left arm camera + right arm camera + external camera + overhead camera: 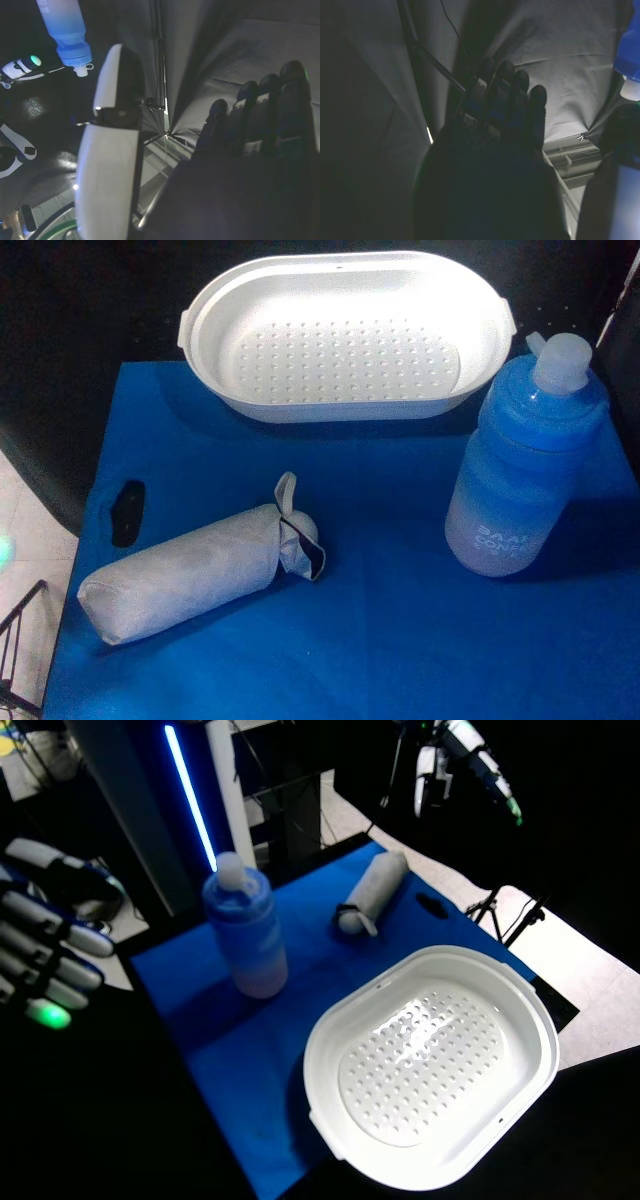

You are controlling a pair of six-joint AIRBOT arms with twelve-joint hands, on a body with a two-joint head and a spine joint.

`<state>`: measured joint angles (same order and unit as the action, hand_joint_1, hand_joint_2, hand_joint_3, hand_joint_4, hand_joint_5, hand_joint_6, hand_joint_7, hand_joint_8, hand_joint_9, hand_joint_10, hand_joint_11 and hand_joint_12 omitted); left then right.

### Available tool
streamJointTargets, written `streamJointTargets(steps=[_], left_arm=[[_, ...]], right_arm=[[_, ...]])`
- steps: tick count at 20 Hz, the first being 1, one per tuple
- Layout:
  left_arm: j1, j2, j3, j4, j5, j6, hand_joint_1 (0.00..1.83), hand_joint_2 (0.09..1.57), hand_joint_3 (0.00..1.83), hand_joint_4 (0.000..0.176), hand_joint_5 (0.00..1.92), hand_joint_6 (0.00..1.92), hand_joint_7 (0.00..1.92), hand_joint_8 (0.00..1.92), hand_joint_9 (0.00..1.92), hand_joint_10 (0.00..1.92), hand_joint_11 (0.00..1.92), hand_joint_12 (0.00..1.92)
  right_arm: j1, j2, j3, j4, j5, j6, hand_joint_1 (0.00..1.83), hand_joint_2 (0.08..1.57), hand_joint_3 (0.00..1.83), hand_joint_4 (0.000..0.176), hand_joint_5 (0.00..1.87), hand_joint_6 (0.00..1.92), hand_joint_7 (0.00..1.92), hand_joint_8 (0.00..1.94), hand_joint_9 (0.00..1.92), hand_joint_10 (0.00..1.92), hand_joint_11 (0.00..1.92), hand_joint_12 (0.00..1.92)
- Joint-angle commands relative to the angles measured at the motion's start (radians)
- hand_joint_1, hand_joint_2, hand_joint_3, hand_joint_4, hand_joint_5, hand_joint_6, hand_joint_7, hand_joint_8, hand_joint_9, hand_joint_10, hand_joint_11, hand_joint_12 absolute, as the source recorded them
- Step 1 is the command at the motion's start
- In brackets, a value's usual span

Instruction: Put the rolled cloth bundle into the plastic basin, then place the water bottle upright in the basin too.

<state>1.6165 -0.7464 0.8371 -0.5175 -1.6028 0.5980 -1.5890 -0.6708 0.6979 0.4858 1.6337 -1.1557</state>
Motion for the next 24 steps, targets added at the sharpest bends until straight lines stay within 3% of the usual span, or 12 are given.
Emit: streamJointTargets(steps=[1,3,7,12,14,15,17,19,21,24], left_arm=[[-0.003,-0.001,0.007,-0.013,-0.128,-0.010,0.32,1.06,0.00,0.176,0.00,0.00,0.01,0.00,0.00,0.00,0.00,0.11],[-0.003,-0.004,0.010,-0.013,-0.128,-0.010,0.49,0.97,0.00,0.176,0.00,0.00,0.01,0.00,0.00,0.00,0.00,0.07],[-0.003,0.000,0.025,0.019,-0.111,-0.010,0.62,0.83,0.00,0.176,0.00,0.00,0.02,0.00,0.01,0.00,0.01,0.05],[-0.058,0.027,0.046,0.125,-0.035,-0.010,0.69,0.81,0.00,0.176,0.03,0.01,0.00,0.00,0.00,0.00,0.11,0.05],[-0.107,0.035,0.064,0.185,0.031,-0.010,0.72,0.78,0.00,0.176,0.05,0.01,0.00,0.00,0.00,0.00,0.08,0.03],[-0.151,0.037,0.080,0.226,0.089,-0.010,0.71,0.76,0.00,0.176,0.05,0.00,0.00,0.00,0.03,0.00,0.23,0.06],[-0.203,0.037,0.099,0.273,0.154,-0.010,0.58,0.77,0.00,0.176,0.03,0.00,0.01,0.00,0.04,0.01,0.20,0.03],[-0.252,0.036,0.110,0.323,0.212,-0.010,0.57,0.77,0.00,0.176,0.07,0.01,0.06,0.01,0.08,0.01,0.15,0.01],[-0.292,0.033,0.117,0.369,0.261,-0.012,0.52,0.77,0.00,0.176,0.04,0.00,0.03,0.00,0.05,0.00,0.13,0.00],[-0.422,0.000,0.158,0.509,0.424,-0.050,0.57,0.80,0.00,0.176,0.03,0.01,0.03,0.01,0.05,0.01,0.16,0.02]], right_arm=[[0.002,-0.002,0.006,0.004,0.129,0.008,0.00,1.39,0.00,0.034,0.28,0.00,0.25,0.00,0.20,0.01,0.00,0.55],[0.002,-0.007,0.007,0.003,0.129,0.008,0.00,1.40,0.01,0.030,0.29,0.00,0.26,0.00,0.20,0.01,0.00,0.54],[0.002,-0.007,0.010,0.003,0.125,0.008,0.08,1.41,0.00,0.039,0.30,0.00,0.25,0.00,0.20,0.00,0.00,0.56],[0.002,-0.009,0.013,0.003,0.120,0.008,0.12,1.43,0.00,0.026,0.30,0.00,0.24,0.00,0.19,0.00,0.00,0.54],[0.003,-0.009,0.013,0.003,0.116,0.008,0.12,1.42,0.00,0.037,0.31,0.00,0.26,0.00,0.20,0.00,0.00,0.55],[0.003,-0.009,0.013,0.003,0.116,0.009,0.13,1.42,0.00,0.032,0.31,0.00,0.26,0.00,0.21,0.00,0.00,0.56],[0.003,-0.009,0.014,0.003,0.115,0.009,0.12,1.42,0.00,0.035,0.30,0.00,0.25,0.00,0.19,0.00,0.00,0.50],[0.003,-0.009,0.014,0.003,0.114,0.009,0.12,1.42,0.00,0.023,0.30,0.00,0.24,0.00,0.19,0.00,0.00,0.50],[0.003,-0.009,0.014,0.003,0.114,0.009,0.12,1.43,0.00,0.023,0.30,0.00,0.24,0.00,0.19,0.00,0.00,0.52],[0.003,-0.008,0.014,0.004,0.114,0.009,0.13,1.42,0.00,0.016,0.30,0.00,0.24,0.00,0.19,0.00,0.00,0.54]])
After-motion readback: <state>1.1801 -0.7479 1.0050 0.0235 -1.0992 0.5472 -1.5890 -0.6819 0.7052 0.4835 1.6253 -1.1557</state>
